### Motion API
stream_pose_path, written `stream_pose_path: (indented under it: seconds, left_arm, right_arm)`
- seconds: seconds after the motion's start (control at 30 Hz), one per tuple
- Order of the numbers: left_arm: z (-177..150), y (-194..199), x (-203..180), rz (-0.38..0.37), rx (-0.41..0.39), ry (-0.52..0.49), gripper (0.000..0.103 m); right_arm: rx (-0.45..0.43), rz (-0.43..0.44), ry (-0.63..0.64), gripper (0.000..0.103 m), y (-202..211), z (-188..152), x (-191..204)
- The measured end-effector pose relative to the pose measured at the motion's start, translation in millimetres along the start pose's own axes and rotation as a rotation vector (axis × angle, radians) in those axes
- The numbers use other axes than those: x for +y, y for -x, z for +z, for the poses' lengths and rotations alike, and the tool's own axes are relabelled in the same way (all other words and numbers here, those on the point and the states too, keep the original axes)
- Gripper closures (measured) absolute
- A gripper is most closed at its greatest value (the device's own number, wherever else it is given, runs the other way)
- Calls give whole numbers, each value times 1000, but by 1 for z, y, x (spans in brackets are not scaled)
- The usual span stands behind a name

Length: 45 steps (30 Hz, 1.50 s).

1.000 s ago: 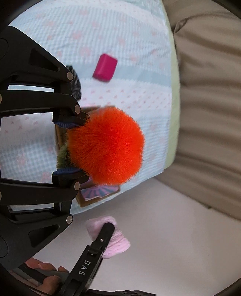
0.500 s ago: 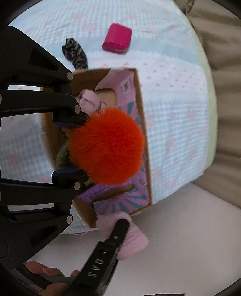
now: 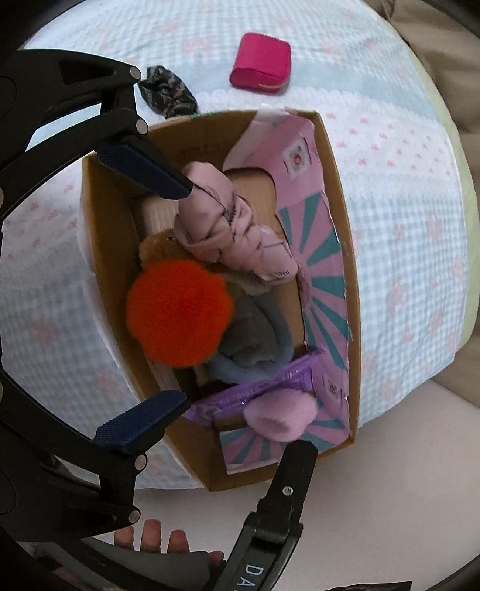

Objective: Organize soft objects
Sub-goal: 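Open both tools to drop the pompom and towel roll into the box, then move both tools back toward the magenta pouch and black scrunchie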

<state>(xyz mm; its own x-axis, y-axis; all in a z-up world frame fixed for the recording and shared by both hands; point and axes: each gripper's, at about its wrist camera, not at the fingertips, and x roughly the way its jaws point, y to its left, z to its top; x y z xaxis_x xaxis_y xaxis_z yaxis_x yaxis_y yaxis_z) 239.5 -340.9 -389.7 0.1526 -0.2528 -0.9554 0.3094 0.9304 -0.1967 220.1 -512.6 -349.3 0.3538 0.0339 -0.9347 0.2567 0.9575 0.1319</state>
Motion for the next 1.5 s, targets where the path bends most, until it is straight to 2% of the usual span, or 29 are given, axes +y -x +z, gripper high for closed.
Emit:
stream_pose_path:
  seconds: [0.37,0.73,0.87,1.1,1.33,1.5]
  left_arm:
    - [-9,34,8,10,-30,34,0]
    - [-28,129,16,-5,-184,67,0]
    - [-43,174,25,1,-254,92,0]
    - [-80,251,51,56,-369,109,0]
    - [-125,302,90,91,-434,129,0]
    - [-144,323,122,90,-458,118,0]
  right_arm:
    - [-48,21,18,0,29,-10,11]
    - [-113,20,61,0,115,-26,42]
    - [-163,25,99,0,156,-40,64]
    - [-254,26,172,0,213,-73,109]
    - [-285,59,215,0,235,-107,148]
    - [-300,52,206,0,241,-126,176]
